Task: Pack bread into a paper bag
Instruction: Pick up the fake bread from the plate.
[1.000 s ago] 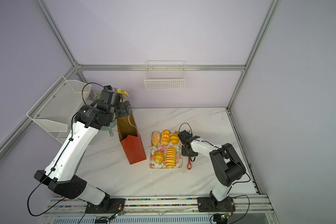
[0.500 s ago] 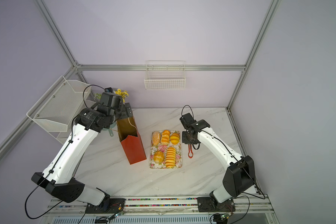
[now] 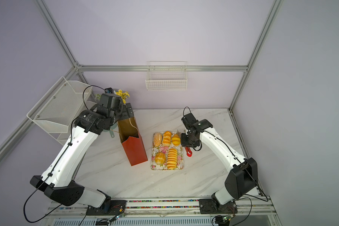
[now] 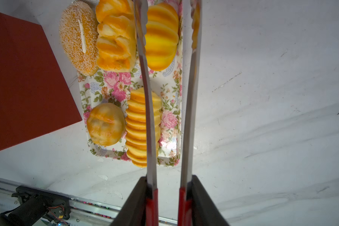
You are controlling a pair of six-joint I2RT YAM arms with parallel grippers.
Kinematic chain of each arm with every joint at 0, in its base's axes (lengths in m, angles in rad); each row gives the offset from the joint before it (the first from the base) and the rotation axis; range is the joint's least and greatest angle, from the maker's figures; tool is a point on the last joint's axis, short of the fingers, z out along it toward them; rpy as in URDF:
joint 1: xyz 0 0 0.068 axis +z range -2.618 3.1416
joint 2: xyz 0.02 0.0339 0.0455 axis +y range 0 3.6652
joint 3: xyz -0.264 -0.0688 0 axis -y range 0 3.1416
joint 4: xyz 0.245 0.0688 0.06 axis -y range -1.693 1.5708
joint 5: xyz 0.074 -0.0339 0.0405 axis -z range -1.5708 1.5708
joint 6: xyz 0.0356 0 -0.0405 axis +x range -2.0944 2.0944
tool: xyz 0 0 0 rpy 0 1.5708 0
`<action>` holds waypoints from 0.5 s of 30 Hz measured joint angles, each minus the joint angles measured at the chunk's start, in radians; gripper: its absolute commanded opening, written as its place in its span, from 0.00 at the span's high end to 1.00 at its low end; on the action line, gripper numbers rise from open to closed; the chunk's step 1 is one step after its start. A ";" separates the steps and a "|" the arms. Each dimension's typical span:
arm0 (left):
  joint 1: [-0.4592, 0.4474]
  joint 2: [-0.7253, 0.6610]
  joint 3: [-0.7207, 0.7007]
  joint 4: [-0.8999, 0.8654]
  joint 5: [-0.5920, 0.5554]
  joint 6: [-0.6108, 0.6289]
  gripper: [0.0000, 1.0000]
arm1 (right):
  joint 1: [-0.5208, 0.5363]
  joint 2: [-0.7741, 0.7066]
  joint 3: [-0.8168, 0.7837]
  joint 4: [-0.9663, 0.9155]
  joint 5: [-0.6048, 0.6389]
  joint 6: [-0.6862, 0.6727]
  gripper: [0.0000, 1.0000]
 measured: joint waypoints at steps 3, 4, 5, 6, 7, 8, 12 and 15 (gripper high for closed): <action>0.000 -0.005 -0.002 0.003 0.002 0.003 0.00 | 0.000 0.000 0.013 -0.015 -0.009 -0.001 0.60; 0.000 -0.008 -0.006 0.006 0.003 0.003 0.00 | 0.000 0.001 0.015 -0.018 -0.013 -0.001 0.59; 0.000 -0.012 -0.013 0.008 0.003 0.003 0.00 | 0.000 0.001 0.017 -0.025 -0.019 -0.002 0.57; 0.000 -0.016 -0.018 0.007 0.003 0.003 0.00 | 0.000 0.003 0.018 -0.030 -0.026 -0.003 0.56; 0.000 -0.018 -0.023 0.009 0.003 0.003 0.00 | 0.000 0.005 0.019 -0.031 -0.034 -0.004 0.56; 0.000 -0.019 -0.025 0.010 0.004 0.003 0.00 | 0.000 0.010 0.021 -0.032 -0.046 -0.005 0.56; 0.000 -0.021 -0.034 0.019 0.005 0.003 0.00 | 0.000 0.031 0.026 -0.043 -0.066 -0.011 0.56; 0.000 -0.021 -0.035 0.023 0.006 0.003 0.00 | 0.000 0.042 0.026 -0.052 -0.067 -0.018 0.56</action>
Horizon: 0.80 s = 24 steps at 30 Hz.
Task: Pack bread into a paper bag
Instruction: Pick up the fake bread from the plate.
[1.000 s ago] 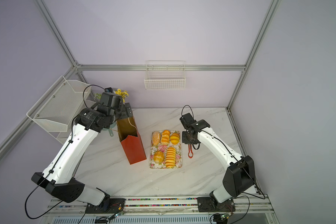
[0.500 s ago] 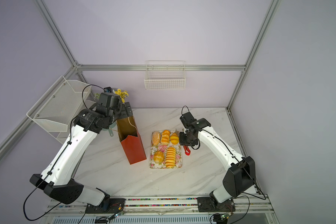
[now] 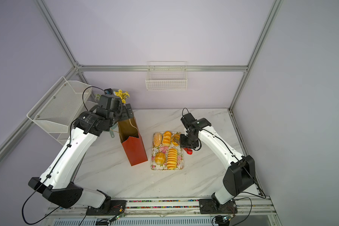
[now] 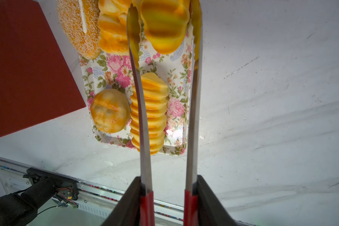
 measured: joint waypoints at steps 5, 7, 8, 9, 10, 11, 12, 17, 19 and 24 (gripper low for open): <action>0.000 -0.003 -0.007 0.004 0.000 0.000 0.00 | 0.000 0.016 0.000 -0.002 0.000 -0.013 0.56; 0.000 -0.004 -0.012 0.004 0.000 0.000 0.00 | 0.000 0.028 0.000 -0.002 0.000 -0.018 0.56; 0.000 -0.004 -0.013 0.004 0.000 0.000 0.00 | 0.000 0.035 0.000 -0.001 -0.001 -0.021 0.57; 0.000 -0.008 -0.017 0.005 0.000 0.000 0.00 | 0.000 0.043 0.000 -0.001 -0.002 -0.023 0.58; 0.000 -0.013 -0.022 0.005 0.000 0.000 0.00 | 0.000 0.050 0.000 0.001 -0.003 -0.026 0.60; 0.000 -0.022 -0.029 0.005 0.000 0.000 0.00 | 0.000 0.059 0.000 0.002 -0.005 -0.028 0.63; 0.000 -0.030 -0.033 0.005 0.000 -0.001 0.00 | 0.000 0.067 0.000 0.002 -0.005 -0.032 0.70; 0.000 -0.060 -0.039 0.009 -0.001 -0.002 0.00 | 0.000 0.088 0.003 0.006 0.002 -0.051 0.96; 0.000 -0.062 -0.039 0.011 -0.002 -0.005 0.00 | 0.001 0.090 0.009 0.006 0.010 -0.050 1.00; 0.000 -0.061 -0.042 0.026 -0.001 -0.008 0.00 | 0.000 0.091 0.048 -0.007 0.055 -0.054 1.00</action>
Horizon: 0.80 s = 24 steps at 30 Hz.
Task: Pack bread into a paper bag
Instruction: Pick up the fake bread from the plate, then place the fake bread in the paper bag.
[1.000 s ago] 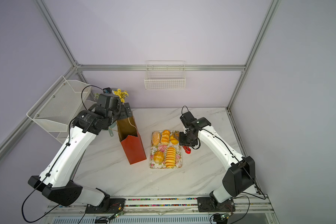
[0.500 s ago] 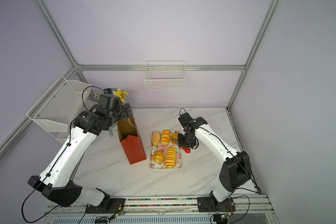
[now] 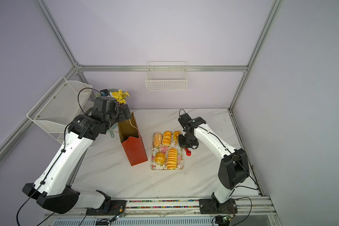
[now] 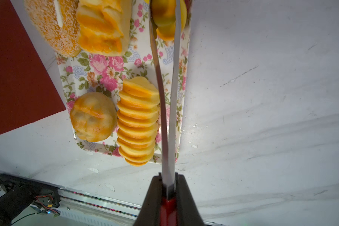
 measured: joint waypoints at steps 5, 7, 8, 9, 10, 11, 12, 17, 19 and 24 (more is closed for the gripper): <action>0.000 0.000 0.000 0.013 -0.023 0.005 0.00 | 0.002 -0.004 0.121 -0.026 0.031 -0.016 1.00; 0.000 0.000 0.000 0.020 -0.049 0.008 0.00 | 0.006 -0.013 0.193 -0.021 0.032 -0.027 1.00; 0.000 0.000 0.000 0.024 -0.064 0.008 0.00 | 0.010 -0.021 0.230 -0.014 0.025 -0.032 1.00; 0.000 0.000 0.000 0.026 -0.079 0.008 0.00 | 0.014 -0.032 0.262 -0.003 0.013 -0.035 1.00; 0.000 0.000 0.000 0.027 -0.095 0.008 0.00 | 0.022 -0.046 0.292 0.015 -0.006 -0.037 1.00; 0.000 0.000 0.000 0.029 -0.113 0.008 0.00 | 0.031 -0.059 0.323 0.032 -0.032 -0.037 1.00; 0.000 0.000 0.000 0.031 -0.129 0.008 0.00 | 0.040 -0.068 0.351 0.047 -0.055 -0.038 1.00; -0.007 0.000 0.009 0.062 -0.232 0.038 0.00 | 0.086 -0.086 0.477 0.126 -0.200 -0.052 1.00; -0.011 -0.001 0.021 0.085 -0.284 0.055 0.00 | 0.098 -0.080 0.505 0.145 -0.257 -0.057 1.00; -0.013 -0.030 0.024 0.119 -0.391 0.058 0.00 | 0.130 -0.030 0.601 0.171 -0.363 -0.060 1.00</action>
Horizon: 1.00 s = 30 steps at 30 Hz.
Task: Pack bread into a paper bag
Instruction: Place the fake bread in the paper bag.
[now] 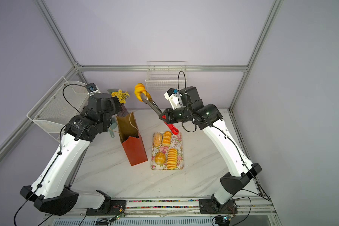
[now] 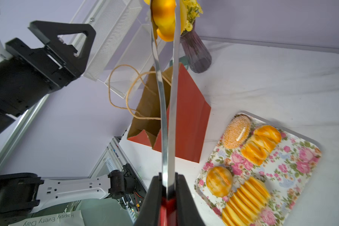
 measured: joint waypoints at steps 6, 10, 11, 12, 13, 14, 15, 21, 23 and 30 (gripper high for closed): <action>-0.001 -0.060 -0.029 0.003 -0.110 -0.035 0.00 | 0.048 0.039 0.042 0.029 -0.129 0.006 0.99; -0.001 -0.078 -0.040 0.001 -0.166 -0.053 0.00 | 0.085 0.097 0.121 0.000 -0.163 0.004 0.98; -0.001 -0.081 -0.042 -0.001 -0.176 -0.055 0.00 | 0.094 0.110 0.136 -0.016 -0.164 0.001 0.98; -0.001 -0.083 -0.043 -0.004 -0.182 -0.057 0.00 | 0.102 0.118 0.142 -0.031 -0.163 -0.002 0.98; -0.001 -0.084 -0.043 -0.005 -0.188 -0.060 0.00 | 0.112 0.125 0.143 -0.053 -0.163 -0.004 0.98; -0.001 -0.085 -0.043 -0.006 -0.192 -0.060 0.00 | 0.122 0.131 0.143 -0.078 -0.162 -0.007 0.98; -0.001 -0.086 -0.043 -0.007 -0.193 -0.060 0.00 | 0.131 0.138 0.142 -0.101 -0.162 -0.010 0.98; -0.001 -0.086 -0.043 -0.008 -0.188 -0.061 0.00 | 0.190 0.190 0.134 -0.238 -0.103 -0.029 0.98; -0.001 -0.086 -0.043 -0.008 -0.183 -0.061 0.00 | 0.207 0.204 0.132 -0.280 -0.064 -0.036 0.98; -0.001 -0.093 -0.072 -0.008 -0.159 -0.071 0.00 | 0.241 0.211 0.140 -0.338 0.045 -0.065 0.96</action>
